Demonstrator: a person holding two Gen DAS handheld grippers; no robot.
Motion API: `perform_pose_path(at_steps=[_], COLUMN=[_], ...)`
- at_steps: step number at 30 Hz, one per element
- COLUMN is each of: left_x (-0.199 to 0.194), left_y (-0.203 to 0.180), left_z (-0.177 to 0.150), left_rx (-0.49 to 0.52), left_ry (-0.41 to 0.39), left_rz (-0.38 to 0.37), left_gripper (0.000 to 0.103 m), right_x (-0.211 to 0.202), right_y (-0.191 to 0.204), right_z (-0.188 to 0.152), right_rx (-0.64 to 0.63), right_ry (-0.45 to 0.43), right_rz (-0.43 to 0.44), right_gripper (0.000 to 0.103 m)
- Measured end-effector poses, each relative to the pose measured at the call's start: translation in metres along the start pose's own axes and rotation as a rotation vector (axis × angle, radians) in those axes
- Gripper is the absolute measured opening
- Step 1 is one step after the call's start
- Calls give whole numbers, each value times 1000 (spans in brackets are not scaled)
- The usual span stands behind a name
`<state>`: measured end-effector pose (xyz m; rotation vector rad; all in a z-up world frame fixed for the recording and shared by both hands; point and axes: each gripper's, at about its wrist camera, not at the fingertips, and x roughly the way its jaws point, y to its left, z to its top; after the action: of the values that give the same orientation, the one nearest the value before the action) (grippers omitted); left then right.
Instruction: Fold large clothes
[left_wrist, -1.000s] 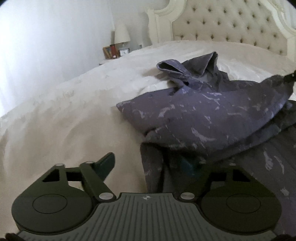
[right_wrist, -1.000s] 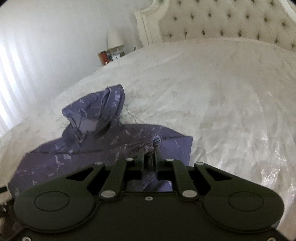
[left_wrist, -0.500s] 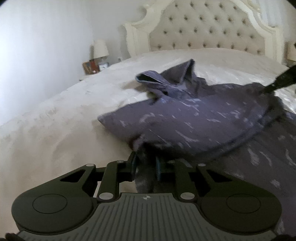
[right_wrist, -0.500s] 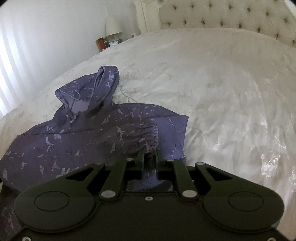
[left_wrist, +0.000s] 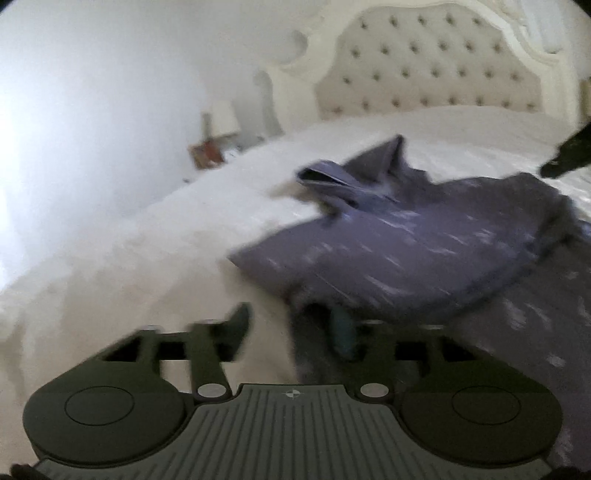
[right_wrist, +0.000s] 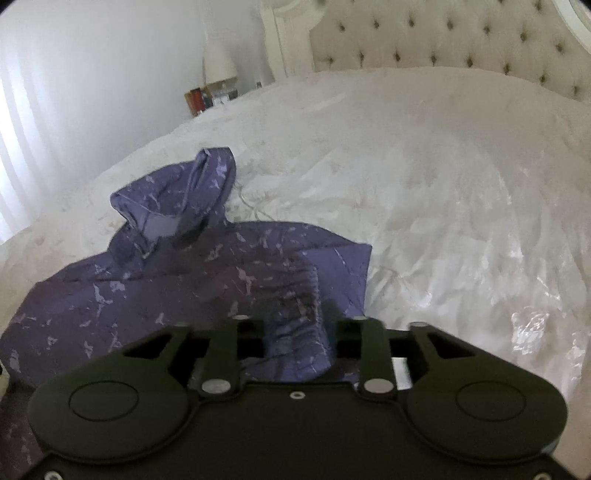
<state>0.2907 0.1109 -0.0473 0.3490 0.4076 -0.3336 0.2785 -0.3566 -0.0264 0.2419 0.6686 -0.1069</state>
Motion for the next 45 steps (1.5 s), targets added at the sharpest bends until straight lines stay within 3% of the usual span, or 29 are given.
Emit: perform_pose_path(at_steps=[4,6,7,8,11,17,22,24,32,35,39,42,44,45], left_x=[17,22,23,25,23,15,15,16,28,31,19,1,-10,-14], left_y=[-1,-4,-6,-9,-16,-19,-13,-7,8,19,24,28,28,26], left_z=[5,5,3,2,-3,-14,-23,-22,-30,-36,-31,-18,-5,2], left_rx=[32,49,59,71,84,4,-67,-117,-259,-333,-333,-332,-319,-307], left_ry=[4,-8,-12,-13,-32,25,62,66,152,169,156,83,15,-23], left_rz=[8,-9,-12,-11,-12,50,69,66,80,71,124,149,148,140], left_gripper=[61,48,27,13,4,3,3,3,0,3,4,12,45,50], right_x=[-4,-4,-4,-4,-2,-2,-16,-22,-16,-4,0,-7,-14,-16], right_y=[7,10,11,11,12,18,36,46,97,100,79,58,43,36], right_z=[-1,-3,-4,-5,-8,-18,-17,-12,-6,-12,-21,-27,-32,-32], right_rx=[-42,-62,-68,-71,-70,-101,-169,-194,-273,-254,-159,-129,-115,-103], right_ry=[-4,1,3,6,17,27,-33,-61,-64,-33,7,11,6,2], right_rz=[2,6,7,7,9,7,-4,15,131,143,122,82,52,39], right_gripper=[46,46,46,46,46,46,48,54,54,55,55,55,57,59])
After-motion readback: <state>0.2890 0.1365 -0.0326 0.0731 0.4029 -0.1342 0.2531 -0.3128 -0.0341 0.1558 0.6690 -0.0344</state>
